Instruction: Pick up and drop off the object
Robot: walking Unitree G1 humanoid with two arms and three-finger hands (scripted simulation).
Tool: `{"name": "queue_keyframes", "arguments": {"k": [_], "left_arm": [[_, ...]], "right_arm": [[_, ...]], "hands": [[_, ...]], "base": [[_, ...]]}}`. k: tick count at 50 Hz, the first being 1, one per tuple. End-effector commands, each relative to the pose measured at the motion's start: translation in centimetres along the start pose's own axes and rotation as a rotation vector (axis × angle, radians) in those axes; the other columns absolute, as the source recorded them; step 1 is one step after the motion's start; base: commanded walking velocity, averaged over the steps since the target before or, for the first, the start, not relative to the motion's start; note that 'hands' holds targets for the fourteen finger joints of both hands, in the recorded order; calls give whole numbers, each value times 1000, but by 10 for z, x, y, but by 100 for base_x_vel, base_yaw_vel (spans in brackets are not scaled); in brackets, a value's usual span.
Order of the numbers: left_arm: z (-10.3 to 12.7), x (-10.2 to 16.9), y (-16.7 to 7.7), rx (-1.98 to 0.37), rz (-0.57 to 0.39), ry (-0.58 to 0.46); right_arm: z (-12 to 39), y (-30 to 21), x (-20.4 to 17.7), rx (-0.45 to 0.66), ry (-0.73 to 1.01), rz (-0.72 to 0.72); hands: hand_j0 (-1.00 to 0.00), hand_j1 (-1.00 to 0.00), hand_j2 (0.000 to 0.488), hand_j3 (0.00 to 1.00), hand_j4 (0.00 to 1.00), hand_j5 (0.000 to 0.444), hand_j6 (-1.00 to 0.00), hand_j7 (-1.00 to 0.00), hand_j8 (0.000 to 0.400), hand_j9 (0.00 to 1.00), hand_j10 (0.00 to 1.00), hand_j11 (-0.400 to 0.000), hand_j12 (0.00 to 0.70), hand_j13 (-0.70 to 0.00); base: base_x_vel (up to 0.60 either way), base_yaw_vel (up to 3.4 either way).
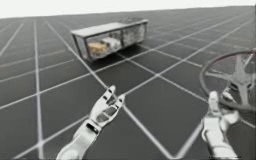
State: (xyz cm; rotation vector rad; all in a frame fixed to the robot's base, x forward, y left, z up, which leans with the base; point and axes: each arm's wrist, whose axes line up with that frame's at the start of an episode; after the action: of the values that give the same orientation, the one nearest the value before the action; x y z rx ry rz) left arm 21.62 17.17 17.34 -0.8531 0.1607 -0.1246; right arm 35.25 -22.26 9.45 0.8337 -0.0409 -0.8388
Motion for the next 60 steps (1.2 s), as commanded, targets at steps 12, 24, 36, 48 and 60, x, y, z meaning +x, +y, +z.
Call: {"name": "queue_keyframes", "arguments": {"k": [12, 24, 36, 48, 60], "left_arm": [[0, 1, -9, 21, -22, 1], [0, 1, -9, 21, -22, 1], [0, 1, -9, 21, -22, 1], [0, 1, -9, 21, -22, 1], [0, 1, -9, 21, -22, 1]], "right_arm": [[9, -1, 2, 31, -20, 9], [9, -1, 2, 31, -20, 9], [9, -1, 2, 31, -20, 9], [9, -1, 2, 31, -20, 9], [9, -1, 2, 31, -20, 9]], "hands": [[0, 0, 0, 1000, 1000, 0, 0, 0, 0, 1000, 1000, -400, 0, -700], [0, 0, 0, 1000, 1000, 0, 0, 0, 0, 1000, 1000, -400, 0, -700], [0, 0, 0, 1000, 1000, 0, 0, 0, 0, 1000, 1000, -400, 0, -700], [0, 0, 0, 1000, 1000, 0, 0, 0, 0, 1000, 1000, -400, 0, -700], [0, 0, 0, 1000, 1000, 0, 0, 0, 0, 1000, 1000, -400, 0, -700]], "base": [[57, 5], [58, 4], [57, 5], [58, 4], [58, 4]]}}
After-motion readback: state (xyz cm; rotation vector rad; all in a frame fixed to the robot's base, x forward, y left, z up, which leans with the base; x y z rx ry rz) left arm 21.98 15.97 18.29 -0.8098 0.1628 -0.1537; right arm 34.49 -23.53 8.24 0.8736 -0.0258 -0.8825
